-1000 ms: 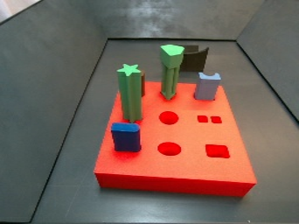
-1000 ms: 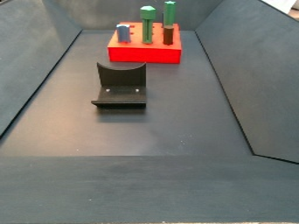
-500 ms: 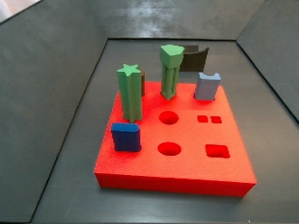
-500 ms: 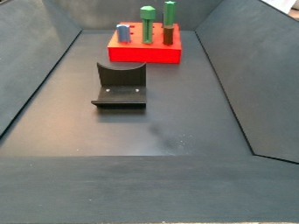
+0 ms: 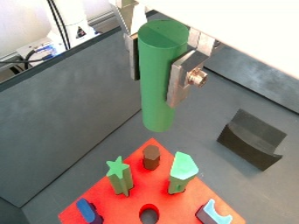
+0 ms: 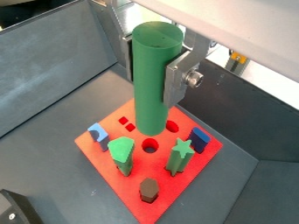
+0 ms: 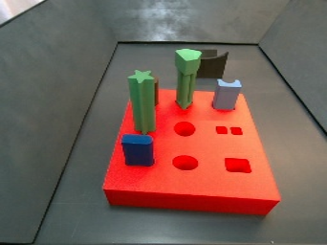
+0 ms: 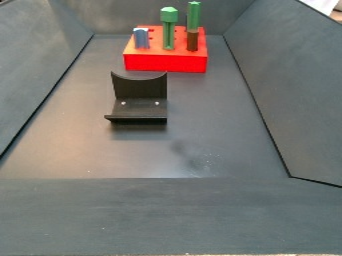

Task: Pick up the round object. Move up. Move to above the board. Insert the round object.
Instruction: Insert the round object.

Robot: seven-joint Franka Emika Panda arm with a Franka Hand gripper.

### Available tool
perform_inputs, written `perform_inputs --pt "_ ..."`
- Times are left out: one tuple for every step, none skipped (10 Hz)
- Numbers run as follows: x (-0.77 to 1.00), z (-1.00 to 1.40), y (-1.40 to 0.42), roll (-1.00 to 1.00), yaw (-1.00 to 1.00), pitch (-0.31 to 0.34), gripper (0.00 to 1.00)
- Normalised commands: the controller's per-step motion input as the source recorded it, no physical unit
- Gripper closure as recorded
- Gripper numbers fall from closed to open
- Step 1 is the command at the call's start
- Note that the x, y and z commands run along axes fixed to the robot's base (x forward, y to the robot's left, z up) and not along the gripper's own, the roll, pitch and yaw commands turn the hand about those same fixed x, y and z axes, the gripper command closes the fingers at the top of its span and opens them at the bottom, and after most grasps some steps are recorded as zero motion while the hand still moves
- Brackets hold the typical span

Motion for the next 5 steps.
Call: perform_inputs --pt "0.15 -0.26 -0.04 0.04 0.00 0.050 1.00" --pt "0.35 -0.61 -0.39 0.05 0.00 0.059 1.00" --pt "0.47 -0.61 -0.42 0.03 0.00 0.049 1.00" --pt "0.51 -0.64 -0.26 0.00 0.00 0.000 1.00" --pt "0.55 -0.82 -0.13 0.00 -0.06 0.017 1.00"
